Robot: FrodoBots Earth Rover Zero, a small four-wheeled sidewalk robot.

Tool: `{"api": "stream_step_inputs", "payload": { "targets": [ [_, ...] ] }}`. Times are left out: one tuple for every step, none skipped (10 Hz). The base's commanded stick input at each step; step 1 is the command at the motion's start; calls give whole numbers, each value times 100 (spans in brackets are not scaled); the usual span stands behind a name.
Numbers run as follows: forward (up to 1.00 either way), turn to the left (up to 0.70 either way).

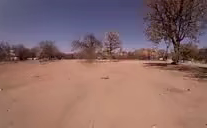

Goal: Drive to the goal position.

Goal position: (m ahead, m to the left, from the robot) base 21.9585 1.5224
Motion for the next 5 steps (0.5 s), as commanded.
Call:
{"api": "stream_step_inputs", "payload": {
  "targets": [
    [100,0],
    [100,0],
    [100,0],
    [100,0],
    [100,0]
  ]
}}
